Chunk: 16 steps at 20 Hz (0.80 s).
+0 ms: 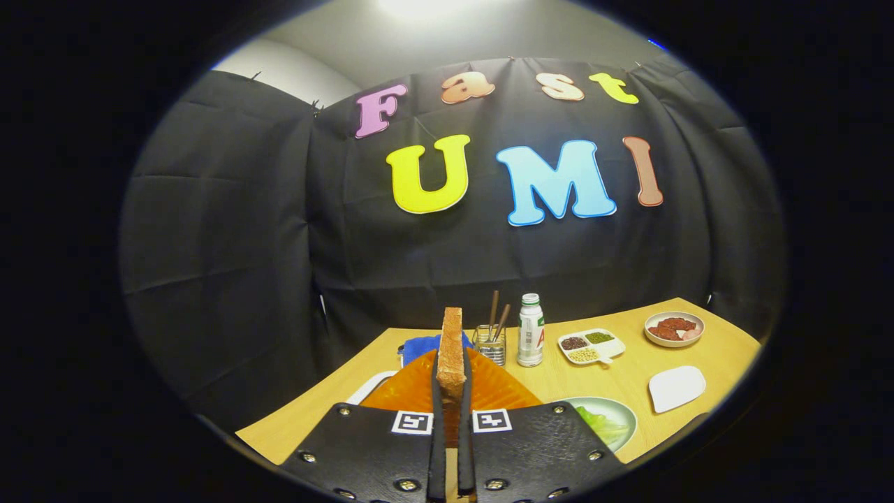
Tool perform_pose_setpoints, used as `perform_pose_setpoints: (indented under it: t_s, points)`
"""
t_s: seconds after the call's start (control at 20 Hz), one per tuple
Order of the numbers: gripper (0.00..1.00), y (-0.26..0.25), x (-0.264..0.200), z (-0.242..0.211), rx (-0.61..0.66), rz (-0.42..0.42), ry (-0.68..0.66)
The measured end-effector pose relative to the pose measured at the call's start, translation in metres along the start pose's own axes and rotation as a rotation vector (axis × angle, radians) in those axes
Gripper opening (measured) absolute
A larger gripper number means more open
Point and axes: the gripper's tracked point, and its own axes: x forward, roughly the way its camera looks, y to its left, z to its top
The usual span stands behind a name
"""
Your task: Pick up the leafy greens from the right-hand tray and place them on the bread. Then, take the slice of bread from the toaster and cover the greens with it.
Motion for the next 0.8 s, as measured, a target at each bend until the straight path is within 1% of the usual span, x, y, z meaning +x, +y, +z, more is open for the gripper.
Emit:
perform_pose_setpoints:
  t_s: [0.1, 0.3, 0.5, 0.8]
  points:
    - [0.06, -0.020, 0.001, -0.009, -0.010, -0.016, 0.017]
    - [0.07, -0.060, 0.000, -0.021, -0.044, -0.074, 0.032]
    - [0.07, -0.089, 0.000, -0.032, -0.068, -0.119, 0.051]
    - [0.07, -0.101, -0.001, -0.053, -0.050, -0.093, 0.087]
